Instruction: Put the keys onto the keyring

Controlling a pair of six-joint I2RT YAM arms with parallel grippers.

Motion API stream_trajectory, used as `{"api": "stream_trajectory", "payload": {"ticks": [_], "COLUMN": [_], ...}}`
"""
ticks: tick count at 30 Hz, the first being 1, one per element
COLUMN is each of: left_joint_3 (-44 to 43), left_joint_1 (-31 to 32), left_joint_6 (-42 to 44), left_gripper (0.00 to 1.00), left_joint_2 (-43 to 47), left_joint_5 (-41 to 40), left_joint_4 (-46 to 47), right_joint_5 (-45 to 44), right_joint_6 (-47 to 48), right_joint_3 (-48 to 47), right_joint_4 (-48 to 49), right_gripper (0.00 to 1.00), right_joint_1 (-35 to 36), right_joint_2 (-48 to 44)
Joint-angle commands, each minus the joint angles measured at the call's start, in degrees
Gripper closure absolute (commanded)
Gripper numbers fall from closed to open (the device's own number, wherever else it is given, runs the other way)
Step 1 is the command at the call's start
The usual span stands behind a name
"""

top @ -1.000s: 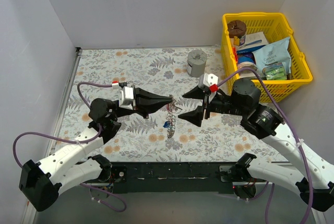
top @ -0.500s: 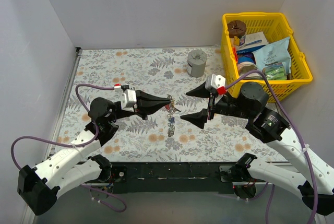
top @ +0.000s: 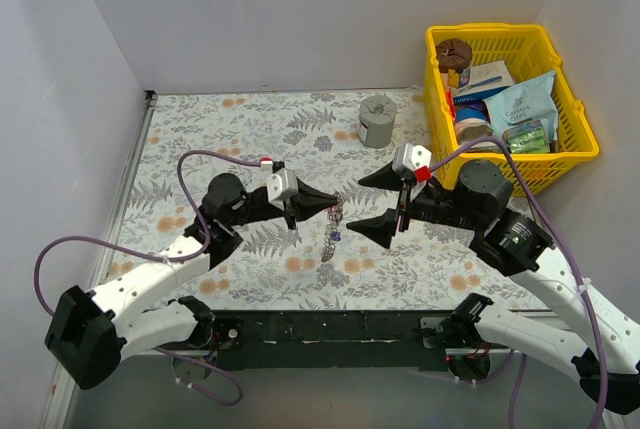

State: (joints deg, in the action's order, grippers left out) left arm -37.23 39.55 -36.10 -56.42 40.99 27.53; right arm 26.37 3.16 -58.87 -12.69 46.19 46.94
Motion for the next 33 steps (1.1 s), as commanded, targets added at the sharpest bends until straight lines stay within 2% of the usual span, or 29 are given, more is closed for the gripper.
{"api": "stream_trajectory", "payload": {"ticks": [1,5,9,15,20,27,29,33], "left_joint_3": [-2.84,-4.77,-9.16,-11.73,-0.60,12.86,15.16,18.25], "left_joint_1": [0.09,0.53,2.19,4.75,4.92,5.45,5.71,6.68], "left_joint_6": [0.86,-1.08,-2.39,-5.90,-11.80,-14.78,-16.80,-18.13], "left_gripper": [1.00,1.00,1.00,1.00,1.00,1.00,1.00,1.00], "left_joint_2": [-7.19,-16.68,-26.43,-31.90,-33.93,-36.12,-36.74,-35.87], "left_joint_5": [1.37,4.26,5.06,1.47,-5.74,-10.93,-11.20,-12.95], "left_joint_4": [5.24,14.54,19.31,27.13,41.08,47.87,51.46,52.89], "right_joint_5": [-1.41,-2.55,-3.60,-4.31,-3.87,-3.43,-3.08,-2.47], "right_joint_6": [-0.70,-0.61,-0.61,-0.87,-0.79,-0.70,-0.70,-1.05], "right_joint_3": [0.86,1.04,1.39,2.36,2.88,4.38,4.64,4.99], "right_joint_4": [1.00,0.47,0.12,0.38,0.65,1.44,1.70,2.67], "right_gripper": [0.03,0.03,0.03,0.03,0.03,0.03,0.03,0.03], "right_joint_1": [-0.23,-0.23,-0.23,-0.23,-0.23,-0.32,-0.32,-0.32], "right_joint_2": [-1.50,-1.85,-2.73,-3.26,-2.38,-1.85,-1.59,-1.15]}}
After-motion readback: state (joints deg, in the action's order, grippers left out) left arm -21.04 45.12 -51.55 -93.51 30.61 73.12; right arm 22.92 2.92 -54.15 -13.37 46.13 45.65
